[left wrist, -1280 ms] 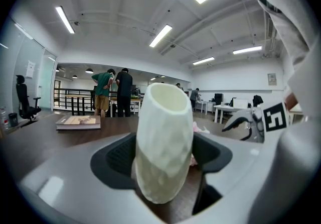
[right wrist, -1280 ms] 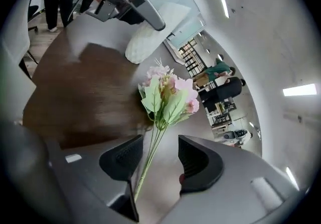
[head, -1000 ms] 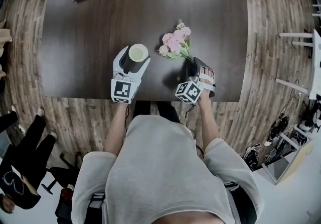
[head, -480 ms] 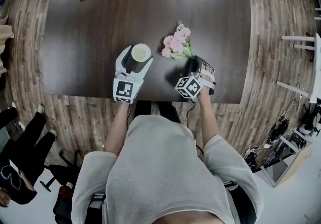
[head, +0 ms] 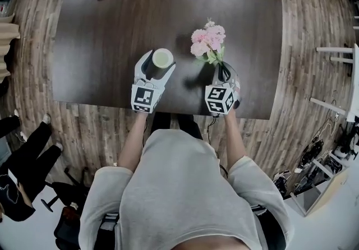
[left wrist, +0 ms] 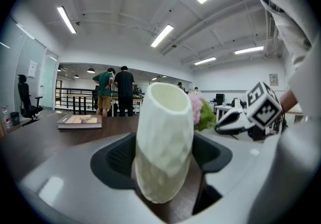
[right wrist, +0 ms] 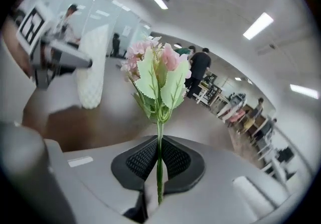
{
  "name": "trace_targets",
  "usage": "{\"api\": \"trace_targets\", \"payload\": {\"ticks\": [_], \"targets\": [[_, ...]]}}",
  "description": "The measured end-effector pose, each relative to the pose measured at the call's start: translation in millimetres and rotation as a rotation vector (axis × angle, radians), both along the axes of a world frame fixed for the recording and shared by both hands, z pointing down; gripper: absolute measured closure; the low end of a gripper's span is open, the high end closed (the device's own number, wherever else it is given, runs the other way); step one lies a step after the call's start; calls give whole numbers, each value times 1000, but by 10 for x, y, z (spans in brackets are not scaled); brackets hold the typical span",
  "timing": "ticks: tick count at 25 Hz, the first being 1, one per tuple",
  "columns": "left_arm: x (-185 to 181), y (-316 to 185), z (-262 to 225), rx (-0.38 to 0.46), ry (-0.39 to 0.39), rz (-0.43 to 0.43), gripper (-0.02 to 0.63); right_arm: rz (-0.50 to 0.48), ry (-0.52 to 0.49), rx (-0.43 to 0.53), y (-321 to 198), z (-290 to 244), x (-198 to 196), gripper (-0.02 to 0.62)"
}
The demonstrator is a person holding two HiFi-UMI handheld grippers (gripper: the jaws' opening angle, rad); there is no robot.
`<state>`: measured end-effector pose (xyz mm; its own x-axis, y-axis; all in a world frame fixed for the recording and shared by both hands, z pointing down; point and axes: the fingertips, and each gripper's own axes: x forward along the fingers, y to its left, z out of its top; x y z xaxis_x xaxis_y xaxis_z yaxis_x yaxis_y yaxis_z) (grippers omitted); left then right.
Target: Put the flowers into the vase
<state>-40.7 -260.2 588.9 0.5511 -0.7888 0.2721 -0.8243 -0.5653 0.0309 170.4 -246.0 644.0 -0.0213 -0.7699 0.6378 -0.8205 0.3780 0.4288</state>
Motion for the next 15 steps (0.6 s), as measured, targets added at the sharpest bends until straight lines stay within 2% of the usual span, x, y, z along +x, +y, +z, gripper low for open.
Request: {"api": "trace_targets", "payload": {"ticks": [3,5,6,10,15], "targets": [[-22,-1,11,-2,2,-1,264,97,-397,50,-99,-361,-172,581],[-30,-4,14,-3,2,-3,264,97,-647,96,-171,-662,-323,581],[-29,-9,14,-4,3,-4,264,74,-733,121,-203,-812,-401,581],[-24,-33,18,-7,10,-8,264,-43,-907,194,-276,-1287,-717,581],[-33,-30,13,-4,15,-13,264,-153,-981,234,-306,-1684,-1073,581]]}}
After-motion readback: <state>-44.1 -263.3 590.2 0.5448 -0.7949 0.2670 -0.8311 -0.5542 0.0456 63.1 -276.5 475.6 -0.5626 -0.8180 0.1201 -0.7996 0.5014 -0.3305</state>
